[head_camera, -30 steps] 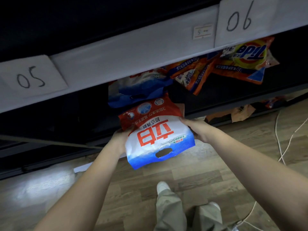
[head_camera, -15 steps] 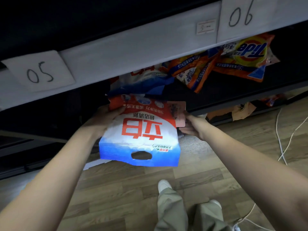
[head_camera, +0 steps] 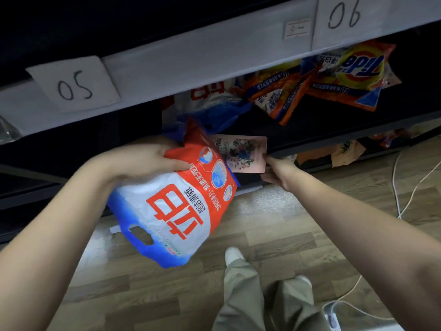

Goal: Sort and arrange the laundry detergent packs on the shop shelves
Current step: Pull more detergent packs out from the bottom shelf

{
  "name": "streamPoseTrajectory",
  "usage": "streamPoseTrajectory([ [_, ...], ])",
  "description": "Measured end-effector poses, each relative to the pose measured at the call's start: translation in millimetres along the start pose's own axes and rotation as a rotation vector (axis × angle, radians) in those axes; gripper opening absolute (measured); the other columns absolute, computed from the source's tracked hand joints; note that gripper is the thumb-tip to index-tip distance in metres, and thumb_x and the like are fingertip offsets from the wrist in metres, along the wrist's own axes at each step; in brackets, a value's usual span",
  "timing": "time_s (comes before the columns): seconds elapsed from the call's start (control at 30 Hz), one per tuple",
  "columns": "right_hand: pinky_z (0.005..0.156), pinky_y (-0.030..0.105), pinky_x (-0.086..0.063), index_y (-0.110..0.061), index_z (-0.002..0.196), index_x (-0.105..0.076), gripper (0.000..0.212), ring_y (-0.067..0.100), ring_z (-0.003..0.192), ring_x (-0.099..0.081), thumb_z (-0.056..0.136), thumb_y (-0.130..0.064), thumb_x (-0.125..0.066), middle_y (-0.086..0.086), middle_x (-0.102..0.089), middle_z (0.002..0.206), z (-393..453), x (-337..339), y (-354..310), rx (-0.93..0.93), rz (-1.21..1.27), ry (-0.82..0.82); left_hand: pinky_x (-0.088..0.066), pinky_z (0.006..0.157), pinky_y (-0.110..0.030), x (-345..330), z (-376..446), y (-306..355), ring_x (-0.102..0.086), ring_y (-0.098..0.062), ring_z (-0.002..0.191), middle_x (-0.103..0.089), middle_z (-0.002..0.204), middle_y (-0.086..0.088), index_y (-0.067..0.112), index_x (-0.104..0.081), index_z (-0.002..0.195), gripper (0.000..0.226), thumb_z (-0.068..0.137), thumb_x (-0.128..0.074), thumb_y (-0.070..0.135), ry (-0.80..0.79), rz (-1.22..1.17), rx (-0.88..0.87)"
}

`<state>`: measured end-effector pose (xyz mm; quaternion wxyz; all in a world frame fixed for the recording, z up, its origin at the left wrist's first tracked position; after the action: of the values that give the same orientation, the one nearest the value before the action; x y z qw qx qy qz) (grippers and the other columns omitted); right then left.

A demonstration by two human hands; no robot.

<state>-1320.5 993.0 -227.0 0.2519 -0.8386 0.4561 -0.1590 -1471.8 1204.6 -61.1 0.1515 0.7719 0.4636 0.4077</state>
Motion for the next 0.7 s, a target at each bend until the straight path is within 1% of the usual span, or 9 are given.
streamPoseTrajectory([
  [0.1,0.089,0.038,-0.049,-0.005,0.113,-0.059,0.037,0.026,0.080,-0.058,0.091,-0.035,-0.059,0.012,-0.058,0.089,-13.7,13.7,-4.6,0.042,-0.215,0.134,-0.045,0.059,-0.023,-11.5,3.4,19.6,-0.054,-0.002,0.056,-0.063,0.060,0.013,0.019,-0.058,0.067,0.027,0.085,-0.068,0.036,-0.121,0.300,-0.065],
  [0.17,0.085,0.032,-0.043,0.000,0.117,-0.058,0.039,0.030,0.101,-0.058,0.091,-0.030,-0.059,0.016,-0.061,0.107,-26.0,27.0,-12.5,0.157,-0.440,0.231,-0.041,0.057,-0.020,-23.3,9.4,34.4,-0.051,-0.001,0.054,-0.059,0.059,0.013,0.025,-0.052,0.062,0.030,0.089,-0.065,0.032,-0.177,0.484,-0.088],
  [0.23,0.087,0.026,-0.039,-0.003,0.123,-0.054,0.042,0.028,0.115,-0.054,0.088,-0.026,-0.063,0.012,-0.059,0.123,-44.1,33.9,-25.4,0.339,-0.566,0.234,-0.040,0.058,-0.014,-38.4,15.0,49.1,-0.054,0.001,0.059,-0.057,0.063,0.018,0.031,-0.050,0.064,0.028,0.090,-0.061,0.033,-0.249,0.614,-0.104],
  [0.3,0.092,0.022,-0.037,-0.007,0.125,-0.053,0.044,0.021,0.120,-0.052,0.084,-0.015,-0.066,0.007,-0.058,0.126,-68.4,34.2,-41.9,0.574,-0.623,0.074,-0.041,0.060,-0.012,-54.6,22.0,61.3,-0.055,-0.001,0.063,-0.059,0.070,0.016,0.033,-0.051,0.073,0.020,0.092,-0.058,0.034,-0.315,0.704,-0.110],
  [0.37,0.098,0.019,-0.037,-0.010,0.129,-0.051,0.055,0.015,0.123,-0.049,0.077,-0.009,-0.067,0.004,-0.053,0.130,-96.3,29.2,-55.1,0.731,-0.749,-0.212,-0.042,0.065,-0.017,-70.2,28.4,73.7,-0.055,-0.004,0.067,-0.058,0.077,0.014,0.032,-0.049,0.078,0.017,0.093,-0.056,0.034,-0.360,0.783,-0.123],
  [0.43,0.095,0.018,-0.038,-0.010,0.131,-0.048,0.065,0.011,0.116,-0.049,0.072,-0.013,-0.075,-0.001,-0.051,0.126,-122.4,23.2,-58.4,0.756,-0.974,-0.469,-0.040,0.071,-0.021,-83.1,31.5,90.2,-0.051,-0.007,0.071,-0.054,0.078,0.012,0.029,-0.050,0.083,0.013,0.093,-0.056,0.033,-0.361,0.857,-0.154],
  [0.5,0.087,0.021,-0.041,-0.010,0.122,-0.052,0.061,0.013,0.105,-0.052,0.070,-0.022,-0.080,-0.001,-0.055,0.114,-135.8,20.4,-52.9,0.777,-1.292,-0.550,-0.040,0.074,-0.023,-93.5,32.0,107.4,-0.050,-0.009,0.075,-0.055,0.083,0.009,0.025,-0.059,0.097,0.009,0.094,-0.056,0.033,-0.313,0.899,-0.197],
  [0.6,0.090,0.032,-0.043,-0.016,0.116,-0.055,0.049,0.022,0.111,-0.054,0.076,-0.036,-0.074,0.002,-0.060,0.116,-143.9,24.4,-50.4,0.858,-1.638,-0.314,-0.042,0.073,-0.026,-104.3,27.7,127.1,-0.052,-0.011,0.079,-0.063,0.096,0.004,0.019,-0.063,0.109,0.024,0.093,-0.055,0.036,-0.191,0.945,-0.220],
  [0.7,0.093,0.037,-0.038,-0.022,0.119,-0.054,0.041,0.023,0.115,-0.053,0.083,-0.039,-0.065,0.000,-0.060,0.120,-153.8,40.8,-49.5,0.954,-1.770,-0.142,-0.045,0.070,-0.030,-115.0,15.5,139.6,-0.060,-0.017,0.087,-0.065,0.098,0.002,0.020,-0.064,0.105,0.026,0.092,-0.054,0.040,-0.060,0.956,-0.225],
])
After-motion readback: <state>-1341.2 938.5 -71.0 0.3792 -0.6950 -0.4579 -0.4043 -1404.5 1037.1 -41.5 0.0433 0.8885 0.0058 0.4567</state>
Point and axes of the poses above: each hand's wrist, its own z-axis towards the middle knuckle, its own x-axis out of the back of the hand, y = z × x, the point moved 2 cm from there along z, towards the middle knuckle
